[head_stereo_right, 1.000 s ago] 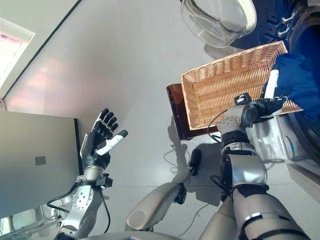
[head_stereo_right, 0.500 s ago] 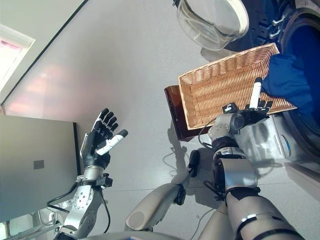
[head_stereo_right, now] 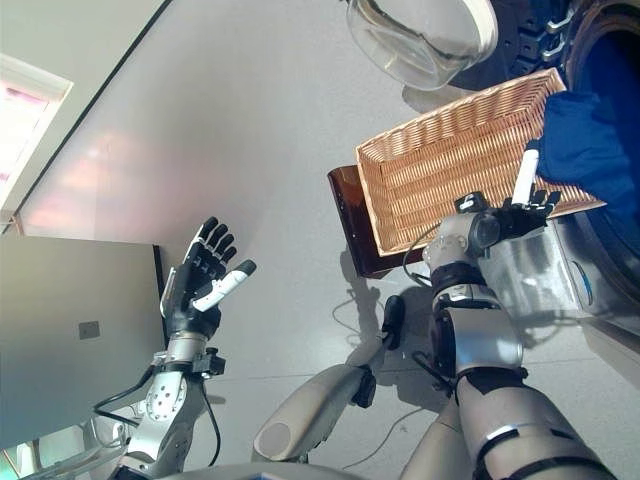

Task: Pick up the clothes and place them into the washing machine

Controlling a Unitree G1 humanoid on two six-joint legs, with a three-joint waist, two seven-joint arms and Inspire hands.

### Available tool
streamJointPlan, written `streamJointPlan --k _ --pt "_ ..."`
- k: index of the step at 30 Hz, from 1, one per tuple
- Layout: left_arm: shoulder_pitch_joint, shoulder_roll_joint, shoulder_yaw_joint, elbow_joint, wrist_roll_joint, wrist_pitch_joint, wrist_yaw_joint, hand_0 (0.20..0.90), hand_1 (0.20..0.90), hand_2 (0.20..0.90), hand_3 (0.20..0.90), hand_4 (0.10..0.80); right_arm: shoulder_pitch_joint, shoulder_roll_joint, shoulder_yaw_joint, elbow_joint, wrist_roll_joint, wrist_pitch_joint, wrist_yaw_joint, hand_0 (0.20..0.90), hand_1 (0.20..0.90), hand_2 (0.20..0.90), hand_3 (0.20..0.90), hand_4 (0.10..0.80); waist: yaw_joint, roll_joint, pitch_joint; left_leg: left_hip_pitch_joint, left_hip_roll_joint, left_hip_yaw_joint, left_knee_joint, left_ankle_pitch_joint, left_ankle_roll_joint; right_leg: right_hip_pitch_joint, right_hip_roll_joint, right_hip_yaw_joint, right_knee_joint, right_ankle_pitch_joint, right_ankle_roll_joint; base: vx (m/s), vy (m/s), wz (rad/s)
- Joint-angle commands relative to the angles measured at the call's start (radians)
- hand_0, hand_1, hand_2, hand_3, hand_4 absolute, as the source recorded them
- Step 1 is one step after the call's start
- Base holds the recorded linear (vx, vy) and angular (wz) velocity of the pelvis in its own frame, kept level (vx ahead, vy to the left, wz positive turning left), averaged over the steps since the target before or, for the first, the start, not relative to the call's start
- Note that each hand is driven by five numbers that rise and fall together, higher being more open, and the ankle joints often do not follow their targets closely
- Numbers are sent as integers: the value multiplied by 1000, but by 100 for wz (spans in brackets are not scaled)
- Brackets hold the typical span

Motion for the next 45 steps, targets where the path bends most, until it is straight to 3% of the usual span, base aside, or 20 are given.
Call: streamJointPlan --k 1,4,5,6,11,14,15,16,18,19,37,45 --pt "-26 39 32 -124 -8 -112 7 900 900 900 900 800 -115 -200 69 -73 -107 -39 17 900 900 900 900 800 31 48 -5 59 -35 21 53 -160 -53 150 -4 49 -351 147 11 0 0 0" --pt "-29 42 31 -128 -8 -111 5 900 900 900 900 800 -137 -233 88 -72 -123 -33 16 900 900 900 900 800 33 49 -11 64 -34 21 46 -159 -54 150 -2 50 -350 146 12 0 0 0" --pt "-30 43 31 -127 -8 -110 5 900 900 900 900 800 -140 -238 91 -74 -126 -31 17 683 683 683 683 645 31 48 -11 66 -34 20 45 -158 -54 151 -1 51 -350 146 12 8 1 -3" --pt "-32 44 32 -126 -5 -109 7 900 900 900 900 800 -141 -241 92 -78 -129 -33 15 647 647 647 647 620 29 48 -10 68 -33 21 45 -158 -55 152 -1 50 -349 146 13 14 2 -4" --pt "-34 42 38 -123 -7 -108 10 900 900 900 900 800 -148 -255 99 -84 -142 -32 13 829 829 829 829 749 21 46 -17 78 -34 21 41 -161 -56 157 2 53 -349 143 13 0 0 0" --pt "-33 39 43 -124 -10 -111 7 900 900 900 900 800 -149 -264 103 -86 -145 -34 12 801 801 801 801 729 21 45 -24 85 -34 19 39 -162 -56 165 1 53 -350 142 13 0 0 0" --pt "-31 37 44 -124 -11 -111 7 900 900 900 900 800 -147 -264 102 -92 -146 -36 15 645 645 645 645 618 19 44 -26 89 -34 20 38 -163 -56 171 2 51 -351 141 13 0 0 0" --pt "-31 37 44 -124 -11 -111 7 900 900 900 900 800 -146 -263 101 -93 -146 -36 15 620 620 620 620 600 18 44 -26 90 -34 19 38 -163 -56 172 2 50 -351 141 13 0 0 0" --pt "-33 37 45 -120 -13 -110 8 900 900 900 900 800 -146 -261 105 -88 -148 -33 18 765 765 765 765 704 15 41 -28 95 -35 20 37 -163 -57 178 3 49 -354 142 13 0 0 0" --pt "-33 36 46 -118 -14 -111 9 900 900 900 900 800 -146 -263 106 -83 -149 -31 18 900 900 900 900 800 14 39 -28 96 -35 21 37 -163 -57 178 3 48 -355 142 12 0 0 0" --pt "-31 30 58 -108 -15 -114 2 900 900 900 900 800 -142 -307 96 -92 -151 -41 13 900 900 900 900 800 6 39 -40 117 -38 23 24 -164 -58 200 3 49 -373 146 14 0 0 0" --pt "-30 27 55 -101 -22 -112 -1 900 900 900 900 800 -132 -266 105 -59 -140 -33 23 900 900 900 900 800 8 37 -29 104 -33 30 31 -166 -54 187 12 56 -375 149 13 -9 0 -3"
